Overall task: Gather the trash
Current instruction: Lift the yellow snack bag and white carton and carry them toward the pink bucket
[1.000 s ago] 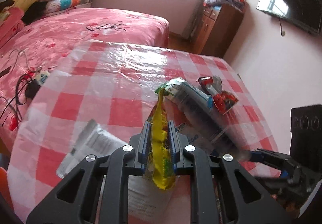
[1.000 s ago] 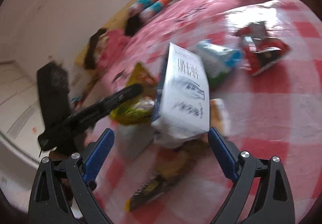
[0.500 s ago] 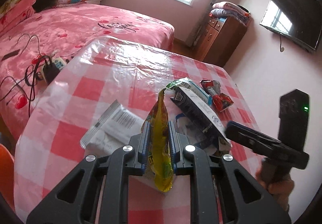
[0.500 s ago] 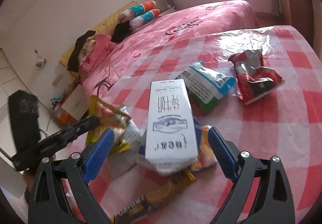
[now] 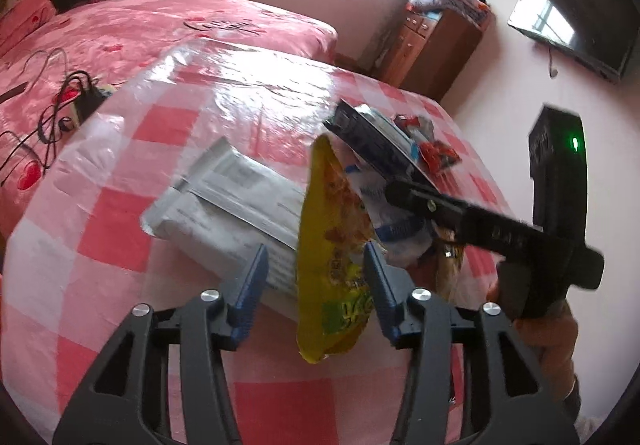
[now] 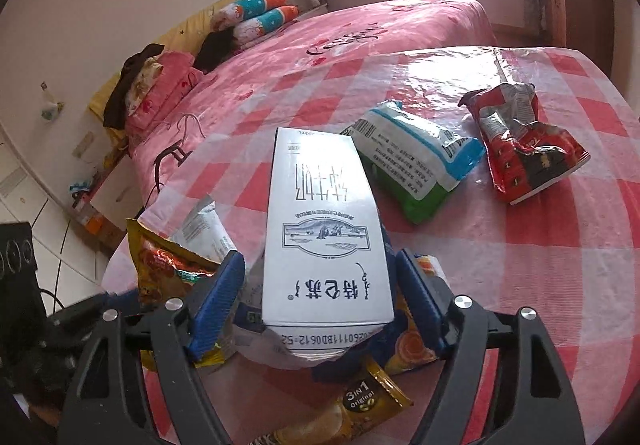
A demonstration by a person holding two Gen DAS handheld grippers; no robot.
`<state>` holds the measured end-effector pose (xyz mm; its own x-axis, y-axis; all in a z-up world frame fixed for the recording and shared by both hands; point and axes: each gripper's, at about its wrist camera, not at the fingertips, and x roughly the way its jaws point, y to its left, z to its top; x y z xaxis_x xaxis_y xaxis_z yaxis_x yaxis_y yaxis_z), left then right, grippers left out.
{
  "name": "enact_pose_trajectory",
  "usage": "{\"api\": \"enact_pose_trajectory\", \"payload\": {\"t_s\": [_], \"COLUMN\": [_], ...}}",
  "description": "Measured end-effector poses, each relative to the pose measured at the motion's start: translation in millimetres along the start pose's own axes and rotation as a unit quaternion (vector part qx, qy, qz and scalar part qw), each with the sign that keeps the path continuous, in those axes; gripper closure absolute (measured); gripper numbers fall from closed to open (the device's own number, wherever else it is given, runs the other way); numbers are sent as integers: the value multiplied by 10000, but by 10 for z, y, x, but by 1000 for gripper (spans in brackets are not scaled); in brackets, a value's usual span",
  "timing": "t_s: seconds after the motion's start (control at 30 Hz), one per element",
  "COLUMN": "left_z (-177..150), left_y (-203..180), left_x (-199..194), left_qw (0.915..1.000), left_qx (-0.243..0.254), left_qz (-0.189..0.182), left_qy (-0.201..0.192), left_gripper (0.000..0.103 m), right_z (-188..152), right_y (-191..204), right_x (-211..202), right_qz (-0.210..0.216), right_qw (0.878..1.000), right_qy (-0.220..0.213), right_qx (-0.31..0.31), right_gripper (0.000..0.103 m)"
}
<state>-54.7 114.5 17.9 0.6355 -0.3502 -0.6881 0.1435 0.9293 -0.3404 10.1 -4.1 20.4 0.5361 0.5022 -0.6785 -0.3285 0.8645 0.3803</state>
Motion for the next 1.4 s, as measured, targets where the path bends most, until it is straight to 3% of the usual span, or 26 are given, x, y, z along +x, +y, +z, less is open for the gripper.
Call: {"api": "enact_pose_trajectory", "payload": {"t_s": [0.23, 0.27, 0.33, 0.6, 1.13, 1.4], "left_z": [-45, -50, -58, -104, -150, -218], "left_y": [-177, -199, -250, -288, 45, 395], "left_x": [78, 92, 111, 6, -641, -1021], "left_qw": [9990, 9987, 9983, 9986, 9985, 9955], "left_qx": [456, 503, 586, 491, -65, -409], "left_qz": [8, 53, 54, 171, 64, 222], "left_qy": [-23, -19, 24, -12, -538, -825], "left_gripper": [47, 50, 70, 79, 81, 81], "right_z": [-27, -33, -34, -85, -158, -180], "right_y": [-88, -86, -80, -13, 216, 518], "right_x": [-9, -9, -12, -52, -382, -480], "right_qz": [192, 122, 30, -54, -136, 77], "right_qw": [9995, 9997, 9998, 9998, 9976, 9976], "right_qy": [-67, -95, -123, -174, -659, -621], "right_qx": [223, 202, 150, 45, -139, -297], "right_gripper": [29, 35, 37, 38, 38, 38]}}
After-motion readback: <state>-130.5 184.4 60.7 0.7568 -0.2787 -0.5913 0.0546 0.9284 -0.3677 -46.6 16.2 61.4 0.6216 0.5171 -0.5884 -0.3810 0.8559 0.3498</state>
